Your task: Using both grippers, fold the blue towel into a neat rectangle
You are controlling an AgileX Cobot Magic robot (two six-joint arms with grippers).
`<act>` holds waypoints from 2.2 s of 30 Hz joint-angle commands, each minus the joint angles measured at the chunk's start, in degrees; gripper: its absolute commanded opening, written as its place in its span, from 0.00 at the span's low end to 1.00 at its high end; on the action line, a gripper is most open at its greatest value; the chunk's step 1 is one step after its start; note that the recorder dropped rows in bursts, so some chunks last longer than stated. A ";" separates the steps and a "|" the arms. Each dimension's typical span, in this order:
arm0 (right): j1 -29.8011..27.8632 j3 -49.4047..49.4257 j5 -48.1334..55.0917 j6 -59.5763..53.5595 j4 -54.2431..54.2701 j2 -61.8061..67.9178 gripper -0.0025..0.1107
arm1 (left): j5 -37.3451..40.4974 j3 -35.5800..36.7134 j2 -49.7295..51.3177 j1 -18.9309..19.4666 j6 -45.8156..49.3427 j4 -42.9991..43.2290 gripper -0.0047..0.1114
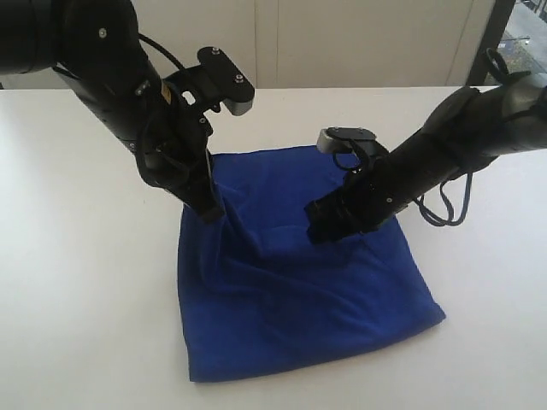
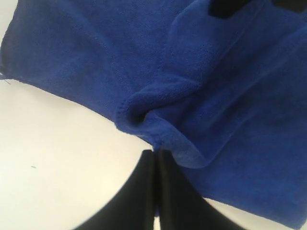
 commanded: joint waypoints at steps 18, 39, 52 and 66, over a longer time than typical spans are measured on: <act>0.06 -2.84 9.48 -10.80 7.11 0.94 0.32 | 0.10 0.32 -0.23 -0.45 -0.50 -1.48 0.04; 0.06 -2.84 -3.74 -10.63 16.28 5.57 0.22 | -0.35 0.32 -0.23 -0.45 -0.50 -1.58 0.04; 0.06 -2.84 -3.63 -10.47 12.88 1.02 0.02 | -0.35 0.32 -0.23 -0.45 -0.50 -1.58 0.04; -0.13 2.29 -7.47 6.01 -14.22 -20.69 0.02 | 0.80 0.32 -6.27 -0.92 -3.45 -3.99 0.04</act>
